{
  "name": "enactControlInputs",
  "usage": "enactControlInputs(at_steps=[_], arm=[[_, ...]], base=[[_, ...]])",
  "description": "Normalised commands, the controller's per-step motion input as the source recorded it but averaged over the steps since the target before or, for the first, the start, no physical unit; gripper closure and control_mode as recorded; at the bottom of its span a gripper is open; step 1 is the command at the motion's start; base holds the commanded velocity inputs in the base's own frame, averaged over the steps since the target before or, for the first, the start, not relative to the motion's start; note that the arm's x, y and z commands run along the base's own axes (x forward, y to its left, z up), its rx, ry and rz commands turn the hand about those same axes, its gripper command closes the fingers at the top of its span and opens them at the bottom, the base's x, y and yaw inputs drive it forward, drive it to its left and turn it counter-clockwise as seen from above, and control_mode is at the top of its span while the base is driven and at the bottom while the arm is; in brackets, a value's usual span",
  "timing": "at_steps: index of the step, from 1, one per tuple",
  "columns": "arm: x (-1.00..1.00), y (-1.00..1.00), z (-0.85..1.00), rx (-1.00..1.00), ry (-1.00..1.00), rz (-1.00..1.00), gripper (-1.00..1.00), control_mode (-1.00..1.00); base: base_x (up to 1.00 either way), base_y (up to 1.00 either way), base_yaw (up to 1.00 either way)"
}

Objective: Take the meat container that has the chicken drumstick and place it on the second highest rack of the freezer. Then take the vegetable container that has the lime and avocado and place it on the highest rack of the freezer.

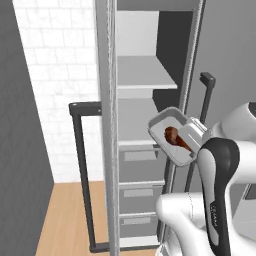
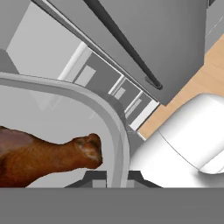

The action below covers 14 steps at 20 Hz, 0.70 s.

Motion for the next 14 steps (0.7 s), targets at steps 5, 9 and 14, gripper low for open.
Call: enactControlInputs(at_steps=[5,9,14], arm=[[0.00,0.00,0.00,0.00,0.00,0.00,1.00,1.00],[0.00,0.00,0.00,0.00,0.00,0.00,1.00,1.00],[0.05,0.18,-0.12,0.00,0.03,-0.04,1.00,-1.00]], base=[[0.55,0.12,-0.01],[0.53,0.02,0.00],[0.06,0.03,0.00]])
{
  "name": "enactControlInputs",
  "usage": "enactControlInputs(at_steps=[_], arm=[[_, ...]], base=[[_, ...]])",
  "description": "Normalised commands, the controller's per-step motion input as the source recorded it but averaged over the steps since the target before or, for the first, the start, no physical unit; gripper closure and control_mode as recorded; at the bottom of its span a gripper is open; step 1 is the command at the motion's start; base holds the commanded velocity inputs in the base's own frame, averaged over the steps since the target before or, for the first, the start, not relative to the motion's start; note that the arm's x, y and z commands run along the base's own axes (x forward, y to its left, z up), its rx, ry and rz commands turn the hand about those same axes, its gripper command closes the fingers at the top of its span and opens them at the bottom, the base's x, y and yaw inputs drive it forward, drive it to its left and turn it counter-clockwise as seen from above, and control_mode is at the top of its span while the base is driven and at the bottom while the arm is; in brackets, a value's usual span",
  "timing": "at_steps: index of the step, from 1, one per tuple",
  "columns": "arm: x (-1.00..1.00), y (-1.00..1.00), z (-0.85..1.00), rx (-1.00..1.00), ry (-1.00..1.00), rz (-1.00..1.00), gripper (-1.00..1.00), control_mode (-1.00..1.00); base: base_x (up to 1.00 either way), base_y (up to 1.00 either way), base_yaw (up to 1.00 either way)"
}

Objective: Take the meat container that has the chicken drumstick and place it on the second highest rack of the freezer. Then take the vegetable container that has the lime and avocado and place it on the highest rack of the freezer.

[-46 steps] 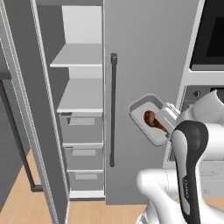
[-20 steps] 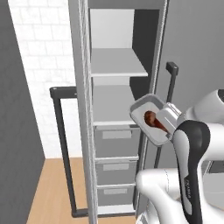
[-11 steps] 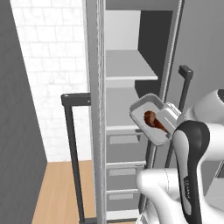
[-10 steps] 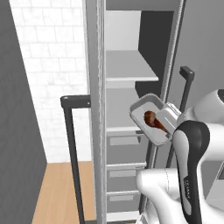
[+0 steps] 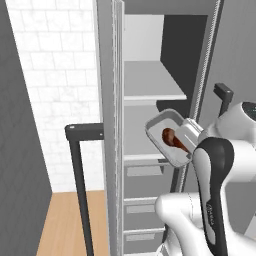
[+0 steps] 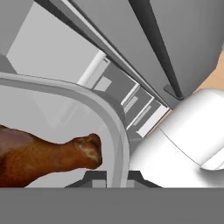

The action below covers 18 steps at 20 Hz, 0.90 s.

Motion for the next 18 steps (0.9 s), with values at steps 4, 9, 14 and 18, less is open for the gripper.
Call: enactControlInputs(at_steps=[4,9,14,18], arm=[[0.20,0.34,-0.31,0.02,0.05,-0.28,1.00,-1.00],[0.49,0.00,-0.21,0.09,0.04,-0.30,1.00,-1.00],[0.53,0.00,-0.29,0.06,0.05,-0.27,1.00,-1.00],[0.76,0.00,-0.40,0.01,0.03,-0.18,1.00,-1.00]], base=[[0.00,0.00,0.00],[0.00,0.00,0.00],[0.00,0.00,0.00],[0.00,0.00,0.00]])
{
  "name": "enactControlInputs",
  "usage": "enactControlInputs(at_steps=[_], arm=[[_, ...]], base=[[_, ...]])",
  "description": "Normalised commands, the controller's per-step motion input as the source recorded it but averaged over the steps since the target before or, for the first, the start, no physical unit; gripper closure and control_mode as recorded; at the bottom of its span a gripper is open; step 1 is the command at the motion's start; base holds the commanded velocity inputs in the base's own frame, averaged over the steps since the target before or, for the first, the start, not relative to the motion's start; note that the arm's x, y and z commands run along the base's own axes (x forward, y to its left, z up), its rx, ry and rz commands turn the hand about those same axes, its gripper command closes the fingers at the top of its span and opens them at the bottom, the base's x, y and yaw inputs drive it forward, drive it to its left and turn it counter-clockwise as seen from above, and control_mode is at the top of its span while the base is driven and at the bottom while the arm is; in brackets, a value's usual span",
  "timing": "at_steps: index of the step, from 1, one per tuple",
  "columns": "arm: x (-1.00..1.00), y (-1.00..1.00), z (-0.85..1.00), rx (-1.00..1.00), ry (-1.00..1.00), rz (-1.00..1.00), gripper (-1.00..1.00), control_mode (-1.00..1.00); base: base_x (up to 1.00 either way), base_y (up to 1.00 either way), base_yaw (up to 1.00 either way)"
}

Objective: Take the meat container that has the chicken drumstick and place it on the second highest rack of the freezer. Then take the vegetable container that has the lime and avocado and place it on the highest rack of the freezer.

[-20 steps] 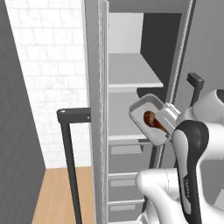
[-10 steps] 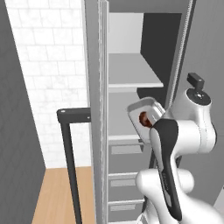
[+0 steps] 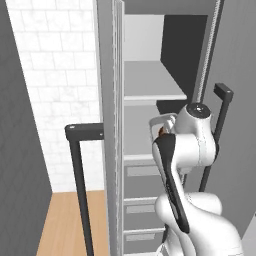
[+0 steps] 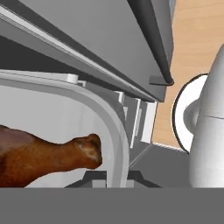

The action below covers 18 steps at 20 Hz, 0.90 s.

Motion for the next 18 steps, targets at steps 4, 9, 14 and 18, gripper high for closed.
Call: enactControlInputs(at_steps=[4,9,14,18], arm=[[0.64,0.00,-0.58,0.00,-0.01,-0.04,1.00,-1.00],[0.75,0.00,-0.25,0.00,0.00,0.00,1.00,-1.00],[0.74,0.00,-0.19,0.00,0.01,0.00,1.00,-1.00],[0.68,0.00,-0.16,0.01,0.07,0.00,1.00,-1.00]], base=[[0.00,0.00,0.00],[0.00,0.00,0.00],[0.00,0.00,0.00],[0.00,0.00,0.00]])
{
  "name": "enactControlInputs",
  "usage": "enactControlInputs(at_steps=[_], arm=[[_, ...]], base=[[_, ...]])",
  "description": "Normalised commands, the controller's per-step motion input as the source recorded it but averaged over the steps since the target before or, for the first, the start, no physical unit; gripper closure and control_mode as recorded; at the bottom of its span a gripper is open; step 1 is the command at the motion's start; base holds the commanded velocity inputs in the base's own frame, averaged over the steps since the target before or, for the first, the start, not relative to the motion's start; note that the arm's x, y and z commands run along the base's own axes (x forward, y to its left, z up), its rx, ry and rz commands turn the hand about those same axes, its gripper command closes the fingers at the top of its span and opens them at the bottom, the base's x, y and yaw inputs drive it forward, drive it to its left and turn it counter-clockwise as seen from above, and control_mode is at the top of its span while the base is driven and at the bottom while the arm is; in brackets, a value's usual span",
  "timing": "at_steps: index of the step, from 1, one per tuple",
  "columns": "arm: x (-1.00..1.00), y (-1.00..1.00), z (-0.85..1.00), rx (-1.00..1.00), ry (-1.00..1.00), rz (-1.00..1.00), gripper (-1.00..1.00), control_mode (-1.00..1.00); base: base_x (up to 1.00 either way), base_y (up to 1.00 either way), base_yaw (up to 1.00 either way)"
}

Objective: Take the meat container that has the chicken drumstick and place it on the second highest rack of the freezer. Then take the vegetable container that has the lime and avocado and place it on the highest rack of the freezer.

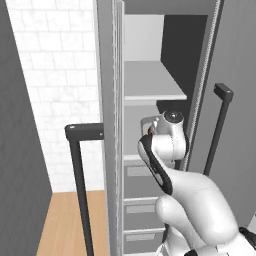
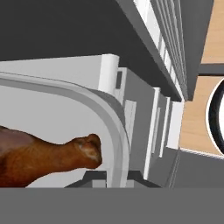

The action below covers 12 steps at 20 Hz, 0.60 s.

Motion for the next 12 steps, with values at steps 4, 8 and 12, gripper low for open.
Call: enactControlInputs(at_steps=[4,8,12], arm=[[0.68,0.00,-0.35,0.00,0.08,0.00,1.00,-1.00],[0.55,0.00,-0.59,0.00,0.05,0.00,1.00,-1.00],[0.36,0.00,-0.51,0.02,0.00,0.00,1.00,-1.00]], base=[[0.00,0.00,0.00],[0.00,0.00,0.00],[0.00,0.00,0.00]])
